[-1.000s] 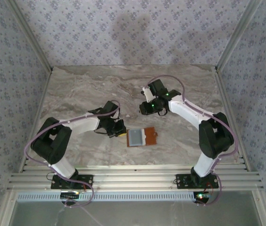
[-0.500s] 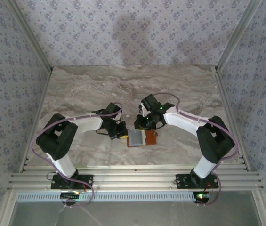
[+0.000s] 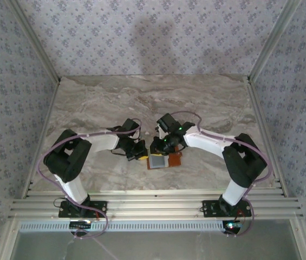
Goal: Take the credit cards out of the card holder
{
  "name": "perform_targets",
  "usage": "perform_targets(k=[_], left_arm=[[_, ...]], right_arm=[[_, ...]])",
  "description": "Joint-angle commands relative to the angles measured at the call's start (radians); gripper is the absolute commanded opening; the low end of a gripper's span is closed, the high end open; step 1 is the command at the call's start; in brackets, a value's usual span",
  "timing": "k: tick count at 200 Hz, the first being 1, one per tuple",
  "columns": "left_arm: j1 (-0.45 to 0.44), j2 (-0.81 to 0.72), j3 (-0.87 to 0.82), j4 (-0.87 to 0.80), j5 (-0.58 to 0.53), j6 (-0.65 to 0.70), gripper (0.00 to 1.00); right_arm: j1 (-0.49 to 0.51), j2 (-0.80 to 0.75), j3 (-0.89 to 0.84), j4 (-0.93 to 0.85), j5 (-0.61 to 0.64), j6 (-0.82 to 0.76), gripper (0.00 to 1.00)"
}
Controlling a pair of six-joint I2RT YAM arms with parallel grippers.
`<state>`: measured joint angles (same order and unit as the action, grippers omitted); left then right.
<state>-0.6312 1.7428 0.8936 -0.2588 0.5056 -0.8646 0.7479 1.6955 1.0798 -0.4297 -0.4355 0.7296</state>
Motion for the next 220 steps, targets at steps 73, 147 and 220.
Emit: perform_targets(k=[73,147,220], left_arm=[[-0.001,0.03,-0.007,-0.028,-0.003,0.018,0.05],[0.004,0.034,0.0,-0.039,-0.004,0.02,0.05],[0.005,0.04,0.013,-0.045,0.006,0.026,0.05]], right_arm=[[0.035,0.096,0.017,-0.046,0.045,0.016,0.26],[0.031,0.088,0.044,-0.192,0.153,-0.051,0.38],[0.044,0.081,0.151,-0.383,0.317,-0.092,0.51]])
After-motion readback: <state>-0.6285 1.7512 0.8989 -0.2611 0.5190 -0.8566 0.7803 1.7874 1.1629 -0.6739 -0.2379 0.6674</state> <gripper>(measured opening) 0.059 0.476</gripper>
